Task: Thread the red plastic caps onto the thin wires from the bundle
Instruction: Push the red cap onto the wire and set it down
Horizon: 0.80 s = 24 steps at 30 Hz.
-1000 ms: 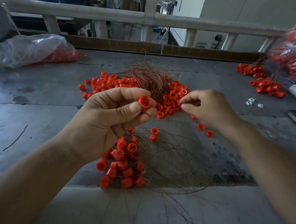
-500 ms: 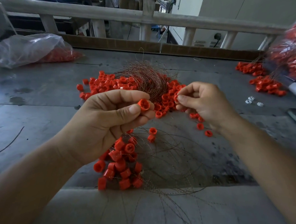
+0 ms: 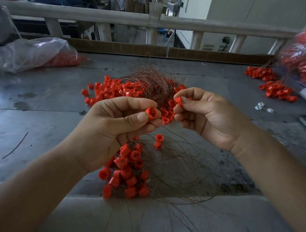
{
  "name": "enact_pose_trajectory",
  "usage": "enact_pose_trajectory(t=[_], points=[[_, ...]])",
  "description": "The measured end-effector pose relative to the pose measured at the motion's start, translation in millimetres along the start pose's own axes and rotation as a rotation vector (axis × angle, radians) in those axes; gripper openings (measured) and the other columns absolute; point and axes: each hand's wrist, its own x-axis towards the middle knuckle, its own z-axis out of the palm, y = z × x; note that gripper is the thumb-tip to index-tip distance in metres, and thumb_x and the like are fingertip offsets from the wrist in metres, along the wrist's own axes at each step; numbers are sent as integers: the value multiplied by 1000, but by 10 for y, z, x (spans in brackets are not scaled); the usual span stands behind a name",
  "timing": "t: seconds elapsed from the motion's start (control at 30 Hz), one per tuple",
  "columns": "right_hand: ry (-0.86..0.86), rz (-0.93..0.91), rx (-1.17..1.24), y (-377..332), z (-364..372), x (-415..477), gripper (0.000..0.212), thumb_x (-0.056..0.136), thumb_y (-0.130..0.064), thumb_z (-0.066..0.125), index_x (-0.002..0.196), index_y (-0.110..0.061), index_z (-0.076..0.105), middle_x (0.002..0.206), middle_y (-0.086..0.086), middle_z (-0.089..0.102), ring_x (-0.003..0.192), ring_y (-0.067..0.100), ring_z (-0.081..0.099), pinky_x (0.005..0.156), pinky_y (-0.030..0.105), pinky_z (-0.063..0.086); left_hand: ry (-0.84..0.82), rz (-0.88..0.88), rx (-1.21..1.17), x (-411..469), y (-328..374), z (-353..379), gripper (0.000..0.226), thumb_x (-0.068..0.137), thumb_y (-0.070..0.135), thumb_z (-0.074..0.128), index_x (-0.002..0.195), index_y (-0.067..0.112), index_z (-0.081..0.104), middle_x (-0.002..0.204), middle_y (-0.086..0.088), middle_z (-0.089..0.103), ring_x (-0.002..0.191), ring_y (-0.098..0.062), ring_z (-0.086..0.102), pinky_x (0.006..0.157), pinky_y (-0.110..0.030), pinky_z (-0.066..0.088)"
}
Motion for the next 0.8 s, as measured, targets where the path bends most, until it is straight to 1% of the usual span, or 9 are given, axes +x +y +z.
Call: enact_pose_trajectory(t=[0.2,0.3,0.37,0.43,0.5,0.57,0.67,0.73,0.8], points=[[-63,-9,8,9,9,-7,14,67,-11,57,71,-16,69,63,1,65,55,9,62,49,16,50,-6,-4,3,-23,26,16,34,58,38,79,90,26,73,88,4,73,85,-10,69,70,-18,53],[-86,-19,13,20,40,-20,13,67,-13,59,73,-15,69,63,0,64,56,8,61,49,17,50,37,-21,-85,-15,37,31,24,59,19,72,83,18,76,82,-3,73,77,-13,70,65,-17,54],[-78,-51,-17,20,46,-28,15,64,-16,62,77,-13,66,62,-2,62,56,6,60,49,16,49,59,-36,-127,-13,50,47,24,57,12,67,79,14,76,79,-7,73,74,-15,71,62,-18,54],[-76,-94,-91,39,54,-45,19,63,-18,62,81,-13,64,63,-3,64,58,7,61,51,16,48,73,-36,-123,-18,59,65,24,57,11,67,79,13,76,78,-7,73,73,-16,71,62,-18,54],[-69,-162,-185,67,80,-63,22,66,-20,61,87,-13,62,67,-2,66,65,9,64,57,17,50,95,-30,-103,-18,71,77,26,56,11,66,79,12,76,78,-7,73,73,-16,71,62,-18,54],[-38,-276,-305,85,119,-83,20,68,-21,61,88,-17,63,72,-2,68,70,11,65,63,20,52,122,-22,-73,-17,74,93,25,56,10,65,79,13,76,77,-7,73,73,-15,71,62,-17,54],[-11,-439,-482,84,180,-101,18,69,-23,63,86,-25,64,75,-7,66,75,12,64,72,27,54,161,-11,-24,-16,66,110,26,58,8,62,78,14,75,76,-7,73,72,-16,71,61,-17,54],[6,-479,-520,104,201,-106,19,68,-23,64,87,-26,64,74,-11,65,75,10,64,73,25,53,175,-8,-6,-19,54,119,24,57,8,63,78,13,75,75,-9,73,71,-17,71,60,-17,54],[19,-503,-546,123,210,-119,18,68,-23,65,86,-27,63,73,-13,65,74,5,64,71,19,51,178,-3,12,-16,51,128,21,56,11,65,75,13,74,74,-9,72,70,-17,71,60,-17,54]])
